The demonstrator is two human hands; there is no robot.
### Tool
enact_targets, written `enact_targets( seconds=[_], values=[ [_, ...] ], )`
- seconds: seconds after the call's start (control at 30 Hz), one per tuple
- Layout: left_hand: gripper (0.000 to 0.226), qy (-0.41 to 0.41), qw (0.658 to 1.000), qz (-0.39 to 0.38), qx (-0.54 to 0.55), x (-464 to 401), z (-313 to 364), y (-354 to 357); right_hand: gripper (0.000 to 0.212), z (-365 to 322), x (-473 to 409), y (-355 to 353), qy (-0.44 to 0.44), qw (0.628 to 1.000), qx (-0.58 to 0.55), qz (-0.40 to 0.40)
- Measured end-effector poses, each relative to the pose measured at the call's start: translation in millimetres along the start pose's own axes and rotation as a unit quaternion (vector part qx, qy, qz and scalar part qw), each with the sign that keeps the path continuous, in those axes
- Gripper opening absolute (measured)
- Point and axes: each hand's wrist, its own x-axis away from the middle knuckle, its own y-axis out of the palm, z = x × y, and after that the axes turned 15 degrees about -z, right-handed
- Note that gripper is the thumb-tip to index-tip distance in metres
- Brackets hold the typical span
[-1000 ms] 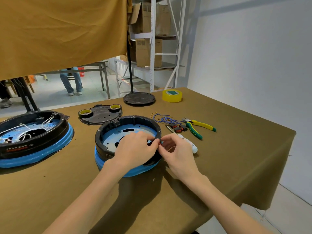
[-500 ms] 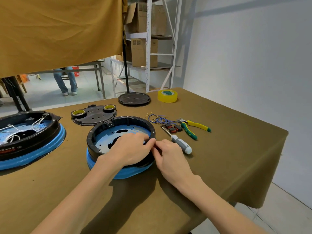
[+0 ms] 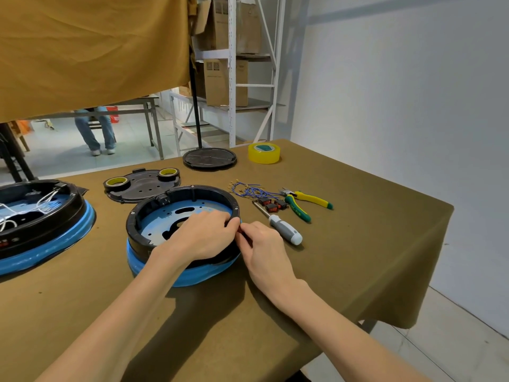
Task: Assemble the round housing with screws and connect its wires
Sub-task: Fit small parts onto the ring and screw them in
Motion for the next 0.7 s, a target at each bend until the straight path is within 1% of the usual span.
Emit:
enact_targets(
  seconds=[0.17,0.3,0.4,0.47,0.7],
  values=[
    [0.051,-0.014,0.998,-0.045,0.034,1,3,-4,0.027,0,1,-4,-0.004,1.000,-0.002,-0.009],
    [0.050,-0.023,0.997,-0.067,0.027,1,5,-3,0.029,1,-2,-10,0.000,0.998,0.039,-0.047],
    [0.049,-0.028,0.996,-0.084,0.024,1,5,-3,0.029,0,-5,-11,0.002,0.997,0.060,-0.057],
    [0.050,-0.034,0.995,-0.093,0.030,0,5,-4,0.029,1,-5,-9,0.005,0.997,0.057,-0.046],
    [0.055,-0.068,0.989,-0.113,0.066,-2,1,-6,0.030,-1,0,3,0.017,1.000,-0.007,0.004]
  ],
)
